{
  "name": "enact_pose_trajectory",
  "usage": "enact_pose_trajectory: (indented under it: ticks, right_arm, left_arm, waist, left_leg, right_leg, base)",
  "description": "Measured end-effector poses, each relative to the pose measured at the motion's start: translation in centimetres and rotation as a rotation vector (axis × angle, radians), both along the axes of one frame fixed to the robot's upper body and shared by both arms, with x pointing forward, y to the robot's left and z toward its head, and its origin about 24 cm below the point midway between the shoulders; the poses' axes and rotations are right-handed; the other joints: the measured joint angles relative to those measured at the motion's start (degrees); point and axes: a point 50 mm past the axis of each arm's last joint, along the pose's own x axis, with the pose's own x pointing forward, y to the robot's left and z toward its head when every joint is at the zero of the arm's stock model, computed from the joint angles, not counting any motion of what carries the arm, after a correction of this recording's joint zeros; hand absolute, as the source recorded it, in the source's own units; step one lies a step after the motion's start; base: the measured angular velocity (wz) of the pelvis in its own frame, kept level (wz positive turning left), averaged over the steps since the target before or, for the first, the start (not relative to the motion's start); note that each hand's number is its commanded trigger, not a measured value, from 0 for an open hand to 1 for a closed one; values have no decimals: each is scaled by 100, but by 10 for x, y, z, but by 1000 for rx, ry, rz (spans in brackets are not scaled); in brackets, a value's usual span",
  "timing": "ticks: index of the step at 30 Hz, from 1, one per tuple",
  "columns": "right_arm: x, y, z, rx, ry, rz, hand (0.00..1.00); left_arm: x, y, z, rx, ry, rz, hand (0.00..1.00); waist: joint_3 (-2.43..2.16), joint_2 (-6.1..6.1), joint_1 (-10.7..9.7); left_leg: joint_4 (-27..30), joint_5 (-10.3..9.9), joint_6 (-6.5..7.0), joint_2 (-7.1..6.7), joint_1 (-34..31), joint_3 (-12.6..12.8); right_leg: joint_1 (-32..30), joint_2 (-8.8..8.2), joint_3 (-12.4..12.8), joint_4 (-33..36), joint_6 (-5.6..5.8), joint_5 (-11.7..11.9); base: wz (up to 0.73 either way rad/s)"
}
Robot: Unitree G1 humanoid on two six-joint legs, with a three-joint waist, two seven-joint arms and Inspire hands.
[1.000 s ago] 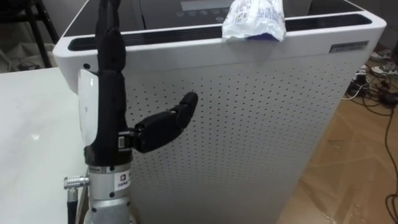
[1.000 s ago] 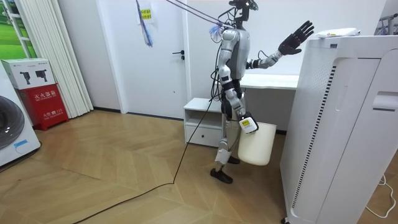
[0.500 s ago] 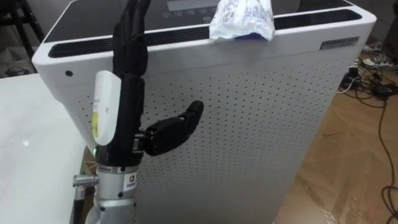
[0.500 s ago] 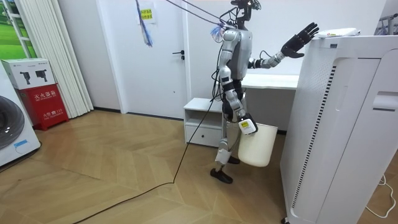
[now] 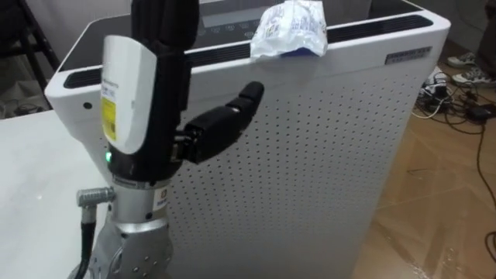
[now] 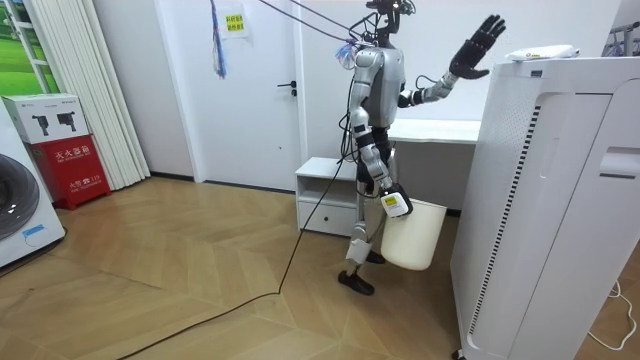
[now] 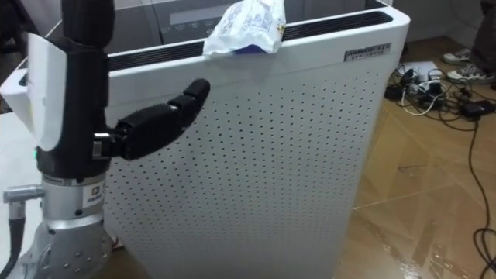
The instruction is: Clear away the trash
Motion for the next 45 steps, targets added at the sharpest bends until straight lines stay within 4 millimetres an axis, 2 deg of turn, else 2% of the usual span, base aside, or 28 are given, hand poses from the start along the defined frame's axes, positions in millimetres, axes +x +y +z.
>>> enact_pose_trajectory:
  ticks: [6,10,20,27,35,45]
  right_arm:
    - [-3,-2,0,0,8,-9,100]
    - [-3,-2,0,2,9,-8,100]
    - [0,-3,0,1,9,-3,100]
    - [1,-4,1,-4,7,3,100]
    - [3,-8,2,-16,3,3,100]
    - [4,-8,2,-18,2,4,100]
  left_arm:
    - [-1,1,3,11,-16,12,0]
    - [-1,2,3,23,-13,18,0]
    - [-1,4,5,52,-13,28,0]
    - [0,3,3,109,2,33,0]
    - [1,-2,-3,136,40,14,0]
    - [22,7,-16,201,133,80,0]
  waist:
    - [34,-34,24]
    - [41,-40,53]
    - [93,56,45]
    - [108,39,-80]
    - [109,38,-117]
    - [95,61,-138]
  left_leg:
    - [-1,0,0,-5,50,-2]
    - [-1,0,0,-18,49,7]
    - [-4,0,0,-15,49,18]
    - [-44,0,0,-18,43,16]
    - [-44,0,0,-18,42,13]
    - [-44,0,0,-16,-29,56]
  right_leg:
    - [23,-2,12,-23,-1,0]
    - [20,-1,17,-36,0,0]
    - [18,-9,31,-34,3,2]
    - [0,-12,32,-40,4,1]
    - [-7,-11,42,-43,5,1]
    - [-85,-3,52,-35,4,1]
  base:
    - [0]
    - [0]
    - [0]
    - [0]
    - [0]
    - [0]
